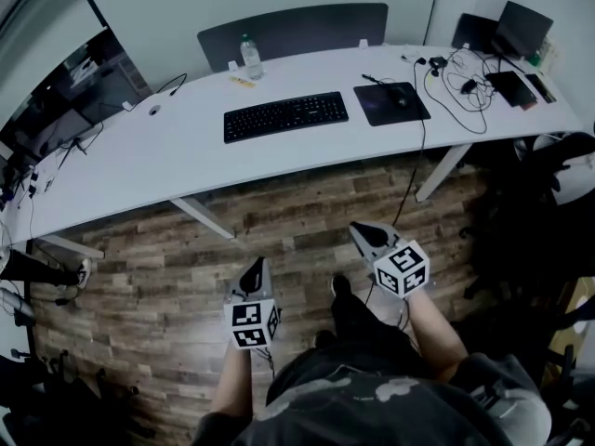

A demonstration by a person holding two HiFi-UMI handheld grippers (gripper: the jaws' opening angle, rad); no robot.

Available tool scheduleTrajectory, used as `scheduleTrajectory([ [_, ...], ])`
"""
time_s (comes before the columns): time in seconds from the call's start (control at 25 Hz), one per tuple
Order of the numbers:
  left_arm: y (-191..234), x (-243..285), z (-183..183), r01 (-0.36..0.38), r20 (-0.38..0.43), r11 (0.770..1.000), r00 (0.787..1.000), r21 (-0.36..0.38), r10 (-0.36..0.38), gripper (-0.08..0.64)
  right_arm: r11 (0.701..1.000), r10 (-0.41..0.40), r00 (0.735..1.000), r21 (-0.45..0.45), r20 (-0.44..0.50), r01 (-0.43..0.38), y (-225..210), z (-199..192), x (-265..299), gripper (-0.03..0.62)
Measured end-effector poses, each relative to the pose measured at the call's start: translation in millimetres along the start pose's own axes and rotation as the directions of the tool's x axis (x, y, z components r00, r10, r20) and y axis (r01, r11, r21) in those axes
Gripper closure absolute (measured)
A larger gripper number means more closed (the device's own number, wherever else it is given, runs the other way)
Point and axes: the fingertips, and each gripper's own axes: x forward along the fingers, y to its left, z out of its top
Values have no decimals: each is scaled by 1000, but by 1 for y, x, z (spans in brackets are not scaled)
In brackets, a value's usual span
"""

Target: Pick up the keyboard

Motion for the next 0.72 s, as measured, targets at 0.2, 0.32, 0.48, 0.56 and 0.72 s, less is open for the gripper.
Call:
scheduleTrajectory([
  [0.2,16,61,33,-33,8,999,999,3,33,558,999,20,1000,-25,-23,-20,-58,19,45,592],
  [0.32,19,98,54,-49,7,999,999,10,49,558,999,15,1000,-28,-13,-15,-99,38,67,592],
  [0.48,18,139,82,-52,19,999,998,13,52,558,1000,19,1000,-12,6,-19,-145,61,91,591],
  [0.56,18,154,91,-61,29,998,998,6,61,558,999,32,999,-8,8,-32,-162,63,101,592],
  [0.72,26,175,110,-99,57,995,993,-7,99,558,999,48,999,-11,-3,-48,-188,67,115,592],
])
